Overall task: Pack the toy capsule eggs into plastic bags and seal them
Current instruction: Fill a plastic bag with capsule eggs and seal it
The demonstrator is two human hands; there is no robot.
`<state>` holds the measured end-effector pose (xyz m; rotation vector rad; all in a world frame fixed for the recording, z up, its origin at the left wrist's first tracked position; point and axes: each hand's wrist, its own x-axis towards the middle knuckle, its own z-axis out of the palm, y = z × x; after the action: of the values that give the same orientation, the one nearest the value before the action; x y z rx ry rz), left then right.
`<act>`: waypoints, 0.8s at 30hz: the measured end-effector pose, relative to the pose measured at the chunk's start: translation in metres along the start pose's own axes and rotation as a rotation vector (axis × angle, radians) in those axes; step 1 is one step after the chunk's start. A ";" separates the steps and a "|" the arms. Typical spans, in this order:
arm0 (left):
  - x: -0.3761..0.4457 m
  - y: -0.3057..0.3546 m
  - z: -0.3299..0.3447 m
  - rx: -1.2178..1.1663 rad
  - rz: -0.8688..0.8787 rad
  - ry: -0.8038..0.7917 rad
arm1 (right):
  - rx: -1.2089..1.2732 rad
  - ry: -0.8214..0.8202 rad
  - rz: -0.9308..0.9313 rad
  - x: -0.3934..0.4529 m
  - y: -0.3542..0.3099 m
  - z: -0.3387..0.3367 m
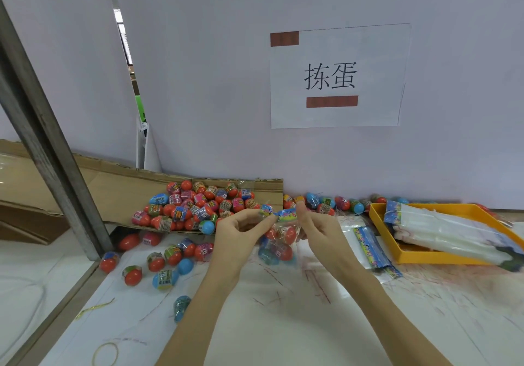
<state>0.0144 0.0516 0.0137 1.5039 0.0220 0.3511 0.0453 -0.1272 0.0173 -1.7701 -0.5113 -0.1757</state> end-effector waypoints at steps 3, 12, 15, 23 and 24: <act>0.001 -0.002 0.001 0.003 -0.001 0.015 | -0.120 0.036 -0.068 0.002 0.005 -0.001; 0.002 -0.009 0.008 0.023 0.054 0.171 | 0.314 -0.056 0.240 0.004 0.002 -0.006; 0.005 -0.010 0.003 0.005 0.026 0.270 | 0.318 -0.178 0.267 0.003 -0.001 -0.009; 0.000 -0.003 0.007 0.021 -0.085 -0.007 | 0.081 -0.073 0.194 0.007 0.003 -0.016; 0.000 -0.004 0.007 0.076 -0.062 -0.035 | 0.064 -0.079 0.198 0.007 0.002 -0.015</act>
<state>0.0167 0.0443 0.0101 1.5804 0.0550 0.2765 0.0549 -0.1402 0.0225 -1.7581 -0.3905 0.0483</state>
